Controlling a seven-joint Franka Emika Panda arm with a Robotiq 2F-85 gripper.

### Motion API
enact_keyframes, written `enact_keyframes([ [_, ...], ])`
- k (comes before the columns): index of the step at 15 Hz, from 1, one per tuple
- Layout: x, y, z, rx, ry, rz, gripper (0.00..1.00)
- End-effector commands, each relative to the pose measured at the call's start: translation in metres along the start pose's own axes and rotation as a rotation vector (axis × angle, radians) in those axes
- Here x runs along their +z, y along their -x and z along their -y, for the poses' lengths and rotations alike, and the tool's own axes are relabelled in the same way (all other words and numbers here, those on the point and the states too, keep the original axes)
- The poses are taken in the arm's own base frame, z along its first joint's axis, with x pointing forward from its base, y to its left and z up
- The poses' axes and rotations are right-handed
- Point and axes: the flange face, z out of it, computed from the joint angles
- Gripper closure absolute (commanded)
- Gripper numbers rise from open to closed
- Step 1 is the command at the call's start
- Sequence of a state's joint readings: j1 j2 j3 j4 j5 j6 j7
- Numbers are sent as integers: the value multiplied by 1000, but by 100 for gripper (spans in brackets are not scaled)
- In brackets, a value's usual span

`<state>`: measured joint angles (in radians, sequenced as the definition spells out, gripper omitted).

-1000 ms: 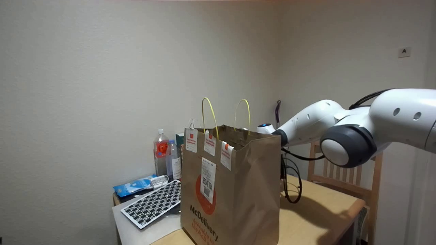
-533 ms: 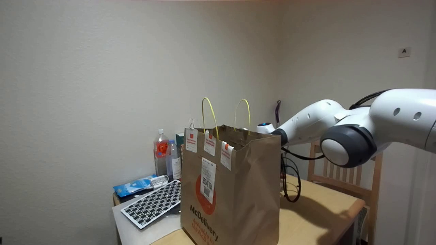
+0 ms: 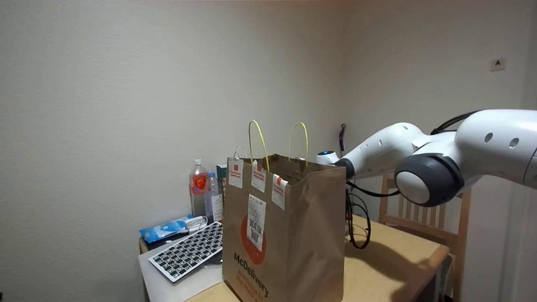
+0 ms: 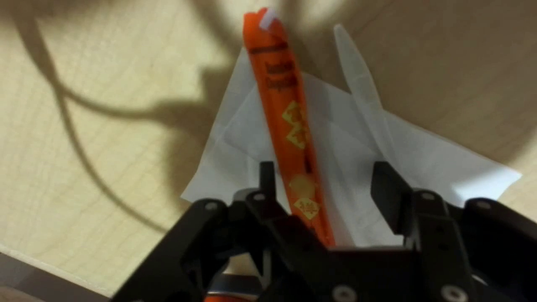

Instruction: Pick up the orange object on the table and put it in the paper bag

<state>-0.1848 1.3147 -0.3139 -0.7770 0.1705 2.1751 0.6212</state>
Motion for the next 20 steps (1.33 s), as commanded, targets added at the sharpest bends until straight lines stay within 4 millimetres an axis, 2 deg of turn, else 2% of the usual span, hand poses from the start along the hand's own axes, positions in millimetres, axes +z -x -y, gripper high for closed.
enact_keyframes([
  [1, -9, -6, 0, -10, -32, -5, 62],
  [2, -11, -6, 0, -12, -38, -9, 63],
  [5, -13, -7, 3, -19, -31, -29, 83],
  [6, -13, -7, 3, -17, -24, -33, 40],
  [7, -9, -3, 5, -4, -16, -19, 69],
  [8, -10, -3, 5, -4, -16, -19, 69],
  [9, -10, -3, 5, -4, -16, -19, 63],
  [10, -9, -3, 4, -6, -17, -16, 31],
  [15, 0, -2, 0, -2, -9, 2, 2],
  [18, 6, 0, -1, -4, -6, 11, 0],
  [20, 9, 1, -1, -5, -7, 13, 25],
])
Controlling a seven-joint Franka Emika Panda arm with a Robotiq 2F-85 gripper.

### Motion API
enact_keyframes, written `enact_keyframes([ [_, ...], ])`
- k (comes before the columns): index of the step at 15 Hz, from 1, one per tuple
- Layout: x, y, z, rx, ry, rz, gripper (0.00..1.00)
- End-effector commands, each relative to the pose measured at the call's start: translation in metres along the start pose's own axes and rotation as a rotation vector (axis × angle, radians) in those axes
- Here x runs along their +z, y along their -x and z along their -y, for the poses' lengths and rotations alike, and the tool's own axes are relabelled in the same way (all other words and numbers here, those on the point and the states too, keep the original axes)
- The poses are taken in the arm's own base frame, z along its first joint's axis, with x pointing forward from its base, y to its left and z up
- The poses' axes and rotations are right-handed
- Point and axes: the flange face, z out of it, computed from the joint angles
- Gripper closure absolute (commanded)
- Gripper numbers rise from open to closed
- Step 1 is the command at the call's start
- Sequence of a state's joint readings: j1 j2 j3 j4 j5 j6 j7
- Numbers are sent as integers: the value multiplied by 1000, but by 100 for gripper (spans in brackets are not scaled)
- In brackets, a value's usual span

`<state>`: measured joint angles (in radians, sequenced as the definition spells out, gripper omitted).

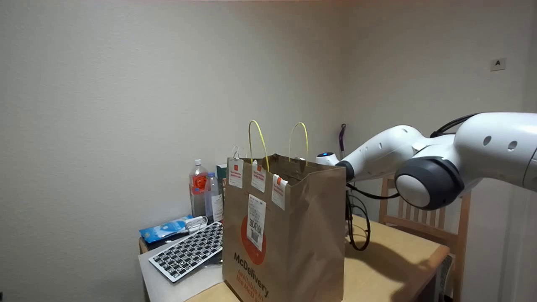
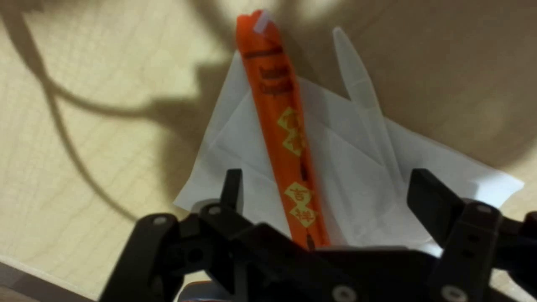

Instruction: Pick up the orange object on the table and put it in the paper bag

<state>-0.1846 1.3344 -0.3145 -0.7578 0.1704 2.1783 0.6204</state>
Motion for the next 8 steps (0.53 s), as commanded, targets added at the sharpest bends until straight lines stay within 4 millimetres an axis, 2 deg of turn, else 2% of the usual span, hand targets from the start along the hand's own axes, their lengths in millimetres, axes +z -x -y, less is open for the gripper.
enact_keyframes([
  [1, 3, -1, -4, 4, -8, 17, 26],
  [4, 1, -2, -2, 4, -13, 13, 47],
  [5, 0, -2, -2, 7, -12, 11, 11],
  [8, 0, -2, -2, 5, -13, 12, 3],
])
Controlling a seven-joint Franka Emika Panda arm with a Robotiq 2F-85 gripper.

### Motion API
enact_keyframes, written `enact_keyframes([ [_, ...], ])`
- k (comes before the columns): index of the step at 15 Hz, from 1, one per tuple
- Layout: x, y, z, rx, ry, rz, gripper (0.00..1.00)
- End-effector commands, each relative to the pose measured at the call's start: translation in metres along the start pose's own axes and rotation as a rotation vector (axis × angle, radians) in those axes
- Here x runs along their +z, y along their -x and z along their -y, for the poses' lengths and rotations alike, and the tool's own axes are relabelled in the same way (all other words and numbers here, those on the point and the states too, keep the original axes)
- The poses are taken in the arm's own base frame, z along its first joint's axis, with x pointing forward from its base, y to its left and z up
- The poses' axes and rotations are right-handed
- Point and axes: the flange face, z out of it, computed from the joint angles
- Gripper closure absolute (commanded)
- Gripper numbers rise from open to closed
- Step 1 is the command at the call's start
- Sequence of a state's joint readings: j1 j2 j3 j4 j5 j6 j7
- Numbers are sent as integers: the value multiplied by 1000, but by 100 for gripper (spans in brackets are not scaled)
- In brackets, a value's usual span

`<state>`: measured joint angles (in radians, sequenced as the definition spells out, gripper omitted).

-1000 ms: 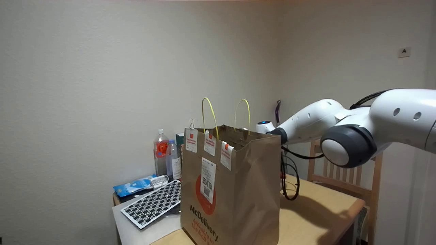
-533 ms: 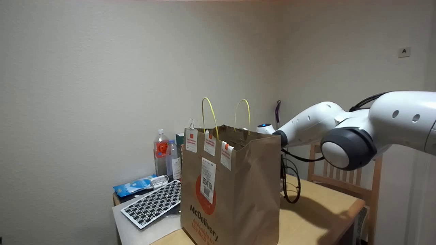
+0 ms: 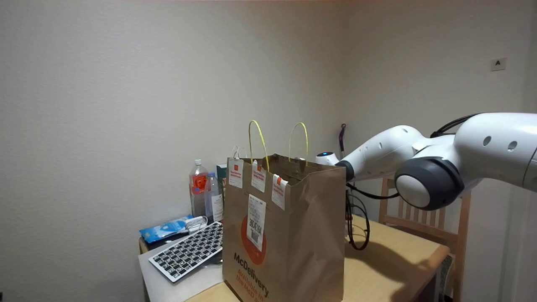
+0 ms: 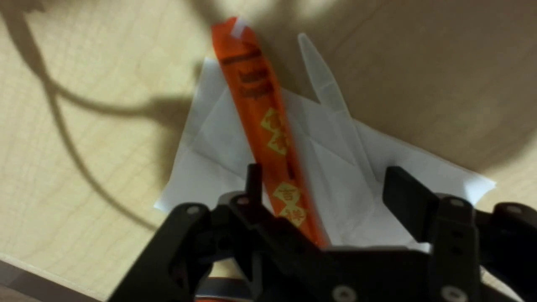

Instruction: Pick up the orange object on the table and put it in the paper bag

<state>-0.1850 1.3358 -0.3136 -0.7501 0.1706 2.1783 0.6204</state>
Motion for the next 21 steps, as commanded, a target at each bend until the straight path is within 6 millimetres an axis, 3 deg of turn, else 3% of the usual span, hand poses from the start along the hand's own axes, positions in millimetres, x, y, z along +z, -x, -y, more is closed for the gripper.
enact_keyframes([
  [1, 2, -2, -4, 4, -8, 15, 1],
  [8, -10, -15, -17, 36, -53, 23, 0],
  [15, -2, -22, -31, 63, -75, 63, 0],
  [16, -2, -21, -30, 61, -78, 70, 25],
  [17, -1, -20, -28, 54, -82, 71, 26],
  [21, -1, -15, -23, 47, -94, 84, 53],
])
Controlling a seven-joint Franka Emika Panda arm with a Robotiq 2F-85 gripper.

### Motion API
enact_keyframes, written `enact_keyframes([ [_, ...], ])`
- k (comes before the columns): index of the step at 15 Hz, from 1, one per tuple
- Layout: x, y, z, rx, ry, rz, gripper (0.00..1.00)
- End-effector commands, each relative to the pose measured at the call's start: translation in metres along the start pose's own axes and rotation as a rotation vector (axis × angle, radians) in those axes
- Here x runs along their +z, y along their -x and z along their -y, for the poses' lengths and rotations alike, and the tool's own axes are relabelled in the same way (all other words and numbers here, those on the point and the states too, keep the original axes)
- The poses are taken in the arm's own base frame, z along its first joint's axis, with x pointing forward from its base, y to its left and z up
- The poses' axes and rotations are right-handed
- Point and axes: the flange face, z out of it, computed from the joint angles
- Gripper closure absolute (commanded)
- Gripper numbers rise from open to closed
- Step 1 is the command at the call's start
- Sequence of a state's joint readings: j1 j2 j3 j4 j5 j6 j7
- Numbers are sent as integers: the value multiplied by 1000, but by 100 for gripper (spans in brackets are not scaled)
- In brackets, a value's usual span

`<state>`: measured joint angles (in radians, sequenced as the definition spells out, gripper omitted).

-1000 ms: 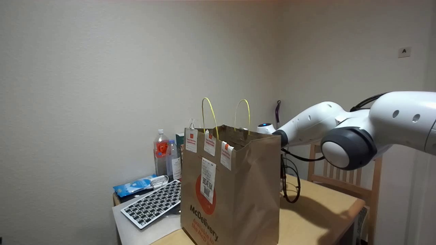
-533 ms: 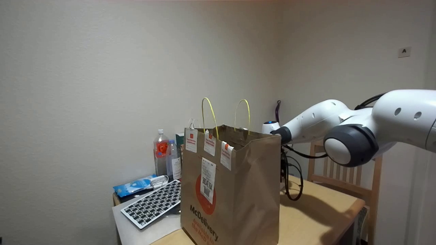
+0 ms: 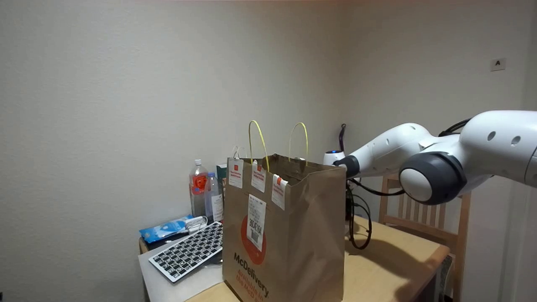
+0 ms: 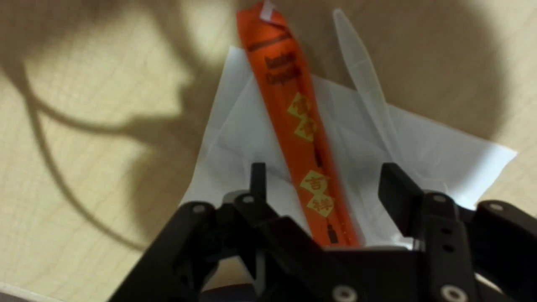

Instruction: Pick up the orange object on the table and put it in the paper bag

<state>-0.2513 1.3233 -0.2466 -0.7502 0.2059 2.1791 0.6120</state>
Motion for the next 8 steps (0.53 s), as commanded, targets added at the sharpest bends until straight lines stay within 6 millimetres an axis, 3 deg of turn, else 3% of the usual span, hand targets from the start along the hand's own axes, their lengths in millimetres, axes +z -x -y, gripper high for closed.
enact_keyframes([
  [1, -1, 1, -2, -23, -24, 34, 59],
  [6, -1, 2, -1, -17, -33, 38, 92],
  [8, -2, 1, -2, -15, -34, 37, 100],
])
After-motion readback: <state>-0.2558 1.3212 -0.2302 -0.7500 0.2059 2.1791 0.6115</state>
